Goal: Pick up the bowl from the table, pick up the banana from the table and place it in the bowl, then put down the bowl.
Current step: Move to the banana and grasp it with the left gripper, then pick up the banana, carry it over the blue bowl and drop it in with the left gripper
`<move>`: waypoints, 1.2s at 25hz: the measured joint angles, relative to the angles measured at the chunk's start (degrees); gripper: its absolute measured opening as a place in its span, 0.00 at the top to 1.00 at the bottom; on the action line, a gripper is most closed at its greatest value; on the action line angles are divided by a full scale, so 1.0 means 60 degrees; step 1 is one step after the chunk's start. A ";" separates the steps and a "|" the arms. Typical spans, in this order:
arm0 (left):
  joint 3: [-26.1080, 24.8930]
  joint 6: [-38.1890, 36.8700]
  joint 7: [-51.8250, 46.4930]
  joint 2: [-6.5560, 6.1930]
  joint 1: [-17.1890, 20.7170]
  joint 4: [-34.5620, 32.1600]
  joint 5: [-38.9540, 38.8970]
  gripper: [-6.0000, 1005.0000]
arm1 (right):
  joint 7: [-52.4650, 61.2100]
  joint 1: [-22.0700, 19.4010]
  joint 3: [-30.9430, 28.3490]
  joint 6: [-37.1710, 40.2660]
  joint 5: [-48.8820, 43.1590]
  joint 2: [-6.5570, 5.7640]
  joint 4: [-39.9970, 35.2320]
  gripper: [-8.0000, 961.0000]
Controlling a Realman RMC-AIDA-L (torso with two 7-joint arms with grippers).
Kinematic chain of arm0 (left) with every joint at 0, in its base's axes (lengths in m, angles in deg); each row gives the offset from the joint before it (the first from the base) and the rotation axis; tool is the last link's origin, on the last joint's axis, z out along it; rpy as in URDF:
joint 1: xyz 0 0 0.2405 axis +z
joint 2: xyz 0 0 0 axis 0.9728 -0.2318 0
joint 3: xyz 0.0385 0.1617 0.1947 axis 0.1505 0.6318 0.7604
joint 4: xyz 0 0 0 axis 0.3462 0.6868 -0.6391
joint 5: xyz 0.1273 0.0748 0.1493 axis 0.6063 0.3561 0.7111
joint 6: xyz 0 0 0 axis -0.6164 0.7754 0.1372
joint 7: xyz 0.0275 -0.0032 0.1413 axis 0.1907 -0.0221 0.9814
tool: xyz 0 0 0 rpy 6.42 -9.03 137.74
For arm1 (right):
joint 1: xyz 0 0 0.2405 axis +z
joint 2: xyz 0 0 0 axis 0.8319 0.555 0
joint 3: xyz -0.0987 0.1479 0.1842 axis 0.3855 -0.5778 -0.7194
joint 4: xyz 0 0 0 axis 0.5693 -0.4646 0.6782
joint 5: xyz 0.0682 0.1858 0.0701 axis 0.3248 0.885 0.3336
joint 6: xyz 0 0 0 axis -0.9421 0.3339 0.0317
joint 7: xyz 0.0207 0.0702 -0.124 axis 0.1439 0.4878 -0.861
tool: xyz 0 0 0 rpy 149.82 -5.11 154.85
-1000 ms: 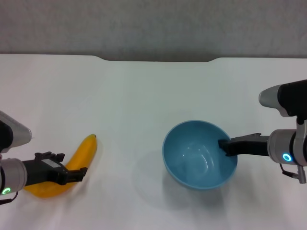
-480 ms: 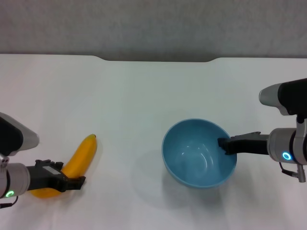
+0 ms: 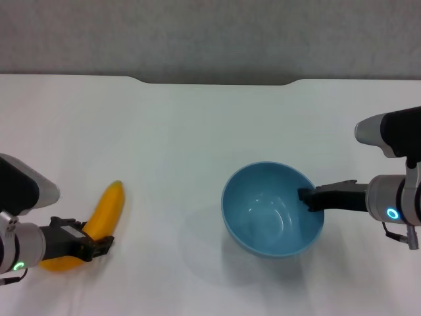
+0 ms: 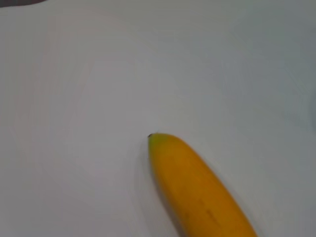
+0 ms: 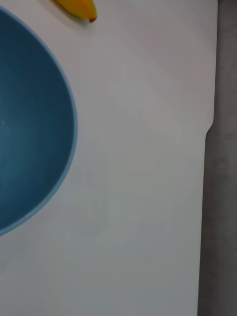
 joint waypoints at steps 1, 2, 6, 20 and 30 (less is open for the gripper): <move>0.0016 -0.0007 -0.0001 0.0003 0.0014 0.0017 -0.0007 0.27 | -0.0004 0.0000 0.0000 0.0003 -0.0001 0.0000 -0.0006 0.96; 0.0025 -0.0009 0.0010 0.0004 0.0015 0.0029 -0.0035 0.27 | -0.0012 0.0000 0.0000 0.0007 -0.0005 0.0000 -0.0012 0.96; 0.0028 -0.0022 0.0048 0.0007 0.0016 0.0035 -0.0222 0.42 | -0.0099 0.0000 0.0004 0.0098 0.0047 0.0001 -0.0019 0.96; 0.0206 0.0482 0.0104 -0.0006 0.0611 0.2388 -0.2995 0.48 | -0.0025 0.1177 0.0130 0.0200 0.0390 0.0033 -0.1174 0.96; 0.0734 0.1554 0.0852 -0.0002 0.0481 0.3070 -0.5488 0.48 | -0.0645 0.2220 0.0815 0.0586 0.1851 0.0051 -0.2627 0.96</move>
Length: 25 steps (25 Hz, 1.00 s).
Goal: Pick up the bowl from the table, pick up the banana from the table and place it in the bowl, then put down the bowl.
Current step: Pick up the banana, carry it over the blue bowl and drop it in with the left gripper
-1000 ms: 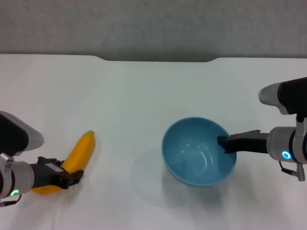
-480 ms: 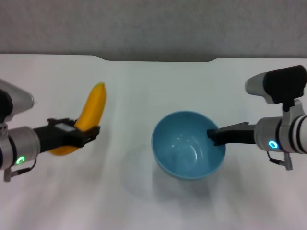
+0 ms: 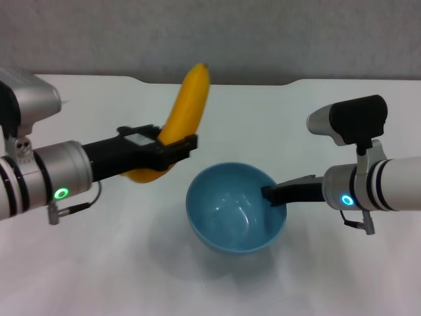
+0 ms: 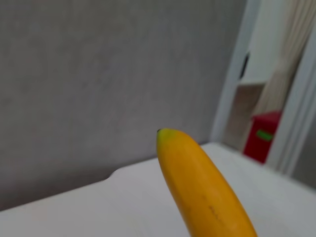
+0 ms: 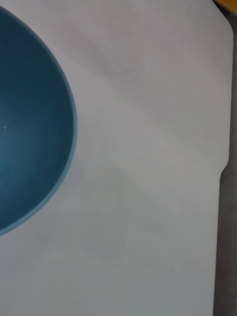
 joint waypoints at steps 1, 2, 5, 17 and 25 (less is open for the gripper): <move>0.0126 -0.0002 0.0138 0.0002 -0.0025 -0.0023 -0.0360 0.48 | -0.0001 0.0024 0.0029 0.0048 0.0011 0.0003 -0.0002 0.96; 0.0249 -0.0043 0.0308 0.0006 -0.0043 -0.0041 -0.0634 0.48 | -0.0008 0.0064 0.0107 0.0112 0.0144 0.0012 -0.0006 0.96; 0.0864 -0.0294 0.0963 0.0016 -0.0154 -0.0118 -0.1526 0.48 | -0.0061 0.0126 0.0240 0.0140 0.0411 0.0011 -0.0008 0.96; 0.1666 -0.0555 0.1971 0.0013 -0.0708 -0.1483 -0.3718 0.48 | -0.0244 0.0497 0.0623 0.0070 0.1102 -0.0007 0.0258 0.96; 0.1657 -0.0482 0.2311 0.0006 -0.0688 -0.1898 -0.3944 0.48 | -0.0244 0.0450 0.0607 0.0077 0.1110 -0.0007 0.0383 0.96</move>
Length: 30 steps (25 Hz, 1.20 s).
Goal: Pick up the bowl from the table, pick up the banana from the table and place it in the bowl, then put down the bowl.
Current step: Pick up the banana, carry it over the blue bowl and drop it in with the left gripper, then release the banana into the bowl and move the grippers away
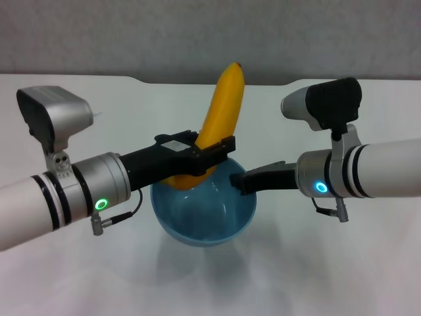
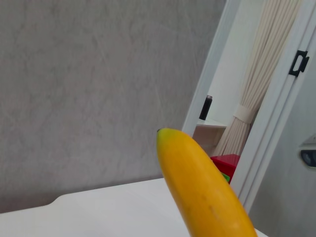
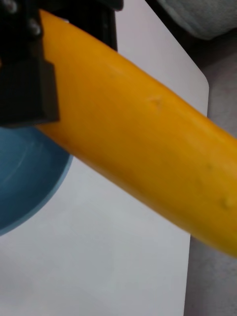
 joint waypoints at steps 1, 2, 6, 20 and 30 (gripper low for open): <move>-0.0002 0.0011 0.0069 -0.0003 0.0007 -0.0065 -0.0050 0.48 | 0.0000 -0.0007 -0.0014 -0.0015 0.0000 0.0000 0.0006 0.96; 0.0003 0.0019 0.0151 -0.0008 0.0012 -0.0160 -0.0072 0.48 | 0.0000 -0.0012 -0.0021 -0.0026 0.0000 0.0001 0.0014 0.96; 0.0078 0.0113 0.0380 -0.0021 -0.0006 -0.0484 -0.0068 0.48 | 0.0000 -0.0037 -0.0041 -0.0056 0.0000 -0.0008 0.0170 0.96; 0.0001 0.0136 0.0568 0.0003 -0.0008 -0.0734 -0.0156 0.21 | 0.0012 -0.0160 -0.0200 -0.0052 -0.0006 -0.0032 0.0137 0.96; -0.1183 0.0494 0.0641 -0.0061 0.0565 -0.0244 -0.0339 0.11 | 0.0018 -0.0102 -0.0465 -0.0186 -0.0101 -0.0059 -0.0278 0.96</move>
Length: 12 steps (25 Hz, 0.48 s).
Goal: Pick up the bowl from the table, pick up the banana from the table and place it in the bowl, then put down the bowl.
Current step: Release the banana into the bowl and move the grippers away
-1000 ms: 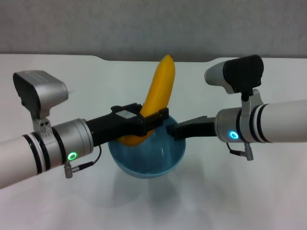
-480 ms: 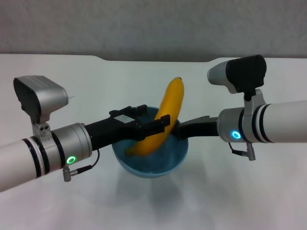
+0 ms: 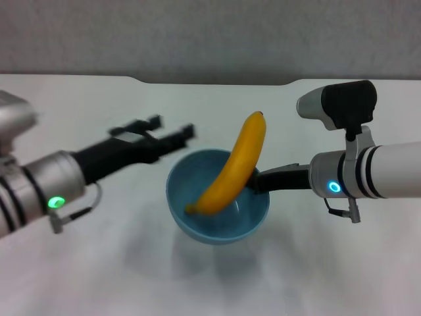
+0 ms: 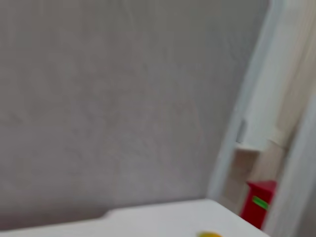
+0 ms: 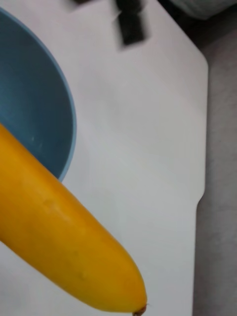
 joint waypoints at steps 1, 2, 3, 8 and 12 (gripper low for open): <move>-0.0209 -0.0014 0.0033 -0.0002 0.0134 0.0085 0.0011 0.11 | 0.0001 0.0038 -0.0017 -0.0007 -0.0002 -0.0001 -0.0051 0.96; -0.0503 -0.0051 0.0090 -0.0002 0.0255 0.0160 0.0024 0.11 | 0.0005 0.0109 -0.0042 -0.0034 -0.0002 -0.0002 -0.0102 0.96; -0.0790 -0.0061 0.0156 -0.0003 0.0329 0.0154 0.0044 0.11 | 0.0007 0.0208 -0.0089 -0.0103 -0.0004 -0.0008 -0.0179 0.96; -0.1954 -0.0127 0.0961 0.0006 0.0648 -0.0129 0.0067 0.11 | 0.0001 0.1240 -0.0711 -0.1095 -0.0181 -0.0036 -0.1286 0.96; -0.2560 -0.0251 0.1358 0.0035 0.0918 -0.0315 0.0005 0.11 | -0.0013 0.1975 -0.1295 -0.1239 -0.0802 -0.0043 -0.2244 0.96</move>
